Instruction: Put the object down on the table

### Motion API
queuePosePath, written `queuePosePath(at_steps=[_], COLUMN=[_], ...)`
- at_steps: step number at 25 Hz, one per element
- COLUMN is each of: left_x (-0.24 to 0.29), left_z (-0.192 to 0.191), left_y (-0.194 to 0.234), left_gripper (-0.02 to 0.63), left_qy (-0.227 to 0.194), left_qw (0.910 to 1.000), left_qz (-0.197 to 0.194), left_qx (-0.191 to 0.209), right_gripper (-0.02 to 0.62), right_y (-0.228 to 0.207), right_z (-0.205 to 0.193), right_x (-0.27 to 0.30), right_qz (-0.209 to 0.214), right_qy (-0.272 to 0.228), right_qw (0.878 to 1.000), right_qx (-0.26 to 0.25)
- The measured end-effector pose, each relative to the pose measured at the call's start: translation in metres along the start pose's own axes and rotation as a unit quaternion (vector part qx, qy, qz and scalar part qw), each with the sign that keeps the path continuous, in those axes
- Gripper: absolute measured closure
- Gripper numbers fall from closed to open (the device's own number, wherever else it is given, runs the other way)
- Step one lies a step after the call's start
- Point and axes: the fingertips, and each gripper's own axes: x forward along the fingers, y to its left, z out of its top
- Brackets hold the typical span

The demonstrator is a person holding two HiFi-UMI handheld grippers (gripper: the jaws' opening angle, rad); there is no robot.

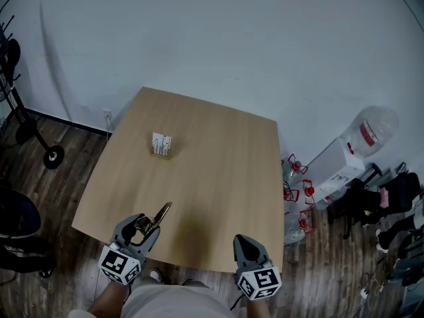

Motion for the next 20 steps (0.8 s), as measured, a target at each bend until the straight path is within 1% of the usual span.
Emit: queuePosePath(at_steps=[3,5,9,12,20], left_x=[0.006,0.014,0.031,0.047,0.091], left_z=[-0.003,-0.010,-0.035,-0.050,-0.097], left_y=[0.000,0.001,0.007,0.011,0.021], left_gripper=[0.377,0.377,0.377,0.377,0.377], left_qy=[0.008,0.021,0.056,0.073,0.129], left_qw=[0.9999,0.9996,0.9978,0.9959,0.9882], left_qz=[-0.008,-0.016,-0.034,-0.047,-0.080], left_qx=[-0.003,-0.006,-0.012,-0.024,-0.023], right_gripper=[0.598,0.598,0.598,0.598,0.598], right_y=[-0.002,-0.001,0.005,0.007,0.003], right_z=[0.002,0.005,0.004,-0.002,-0.007], right_x=[0.002,0.005,0.011,0.013,0.011], right_qz=[-0.001,0.000,0.005,0.007,-0.005], right_qy=[0.001,0.001,0.004,0.012,0.021], right_qw=[1.000,1.000,1.000,1.000,1.000], right_qx=[-0.001,-0.007,-0.009,-0.006,-0.005])
